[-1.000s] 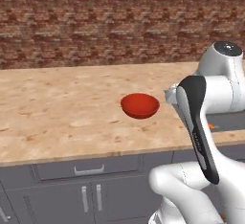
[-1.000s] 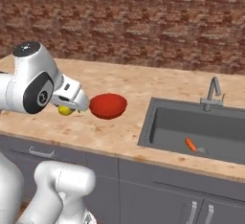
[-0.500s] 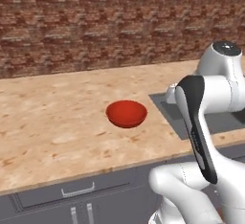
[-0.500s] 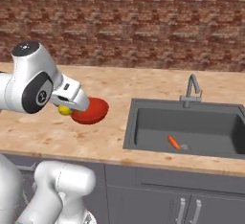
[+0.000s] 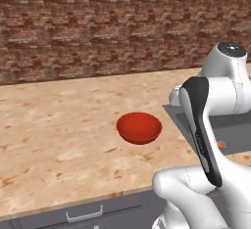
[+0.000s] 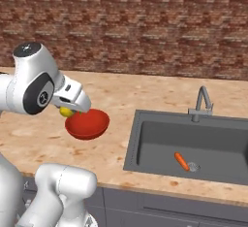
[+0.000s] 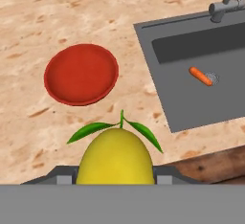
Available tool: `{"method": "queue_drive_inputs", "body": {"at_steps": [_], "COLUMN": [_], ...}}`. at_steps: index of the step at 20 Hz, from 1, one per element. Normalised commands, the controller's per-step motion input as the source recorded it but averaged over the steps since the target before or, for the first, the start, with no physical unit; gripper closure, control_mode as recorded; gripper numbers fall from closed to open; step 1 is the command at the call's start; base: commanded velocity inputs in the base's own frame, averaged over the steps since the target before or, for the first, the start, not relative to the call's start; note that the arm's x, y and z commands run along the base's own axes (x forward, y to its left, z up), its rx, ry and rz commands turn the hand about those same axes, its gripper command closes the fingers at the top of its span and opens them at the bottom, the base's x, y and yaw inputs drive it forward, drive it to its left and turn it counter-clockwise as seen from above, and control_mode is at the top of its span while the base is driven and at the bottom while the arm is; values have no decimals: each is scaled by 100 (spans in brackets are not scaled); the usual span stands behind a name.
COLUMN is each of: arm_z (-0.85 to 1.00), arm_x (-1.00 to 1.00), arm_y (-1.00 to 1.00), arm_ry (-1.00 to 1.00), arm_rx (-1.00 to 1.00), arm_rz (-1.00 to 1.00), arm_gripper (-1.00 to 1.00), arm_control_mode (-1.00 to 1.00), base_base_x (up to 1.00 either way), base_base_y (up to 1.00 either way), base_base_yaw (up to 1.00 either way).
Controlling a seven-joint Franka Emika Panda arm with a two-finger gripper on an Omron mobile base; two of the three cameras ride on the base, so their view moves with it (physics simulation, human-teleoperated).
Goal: Pick the lemons from the cabinet and place them in one bowl. Pick the carrot from the sink and place it in the other bowl.
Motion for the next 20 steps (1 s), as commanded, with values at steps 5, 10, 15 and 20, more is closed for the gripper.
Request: {"method": "queue_drive_inputs", "body": {"at_steps": [5,10,15,20], "arm_z": [0,0,0,-14], "arm_x": [0,0,0,47], "arm_y": [0,0,0,16], "arm_ry": [0,0,0,0], "arm_rx": [0,0,0,0], "arm_rz": [0,0,0,0], "arm_gripper": [100,100,100,100], "arm_control_mode": [100,100,-100,-100], "base_base_x": [70,10,0,0], "base_base_y": [5,2,0,0], "base_base_yaw": [0,0,0,0]}}
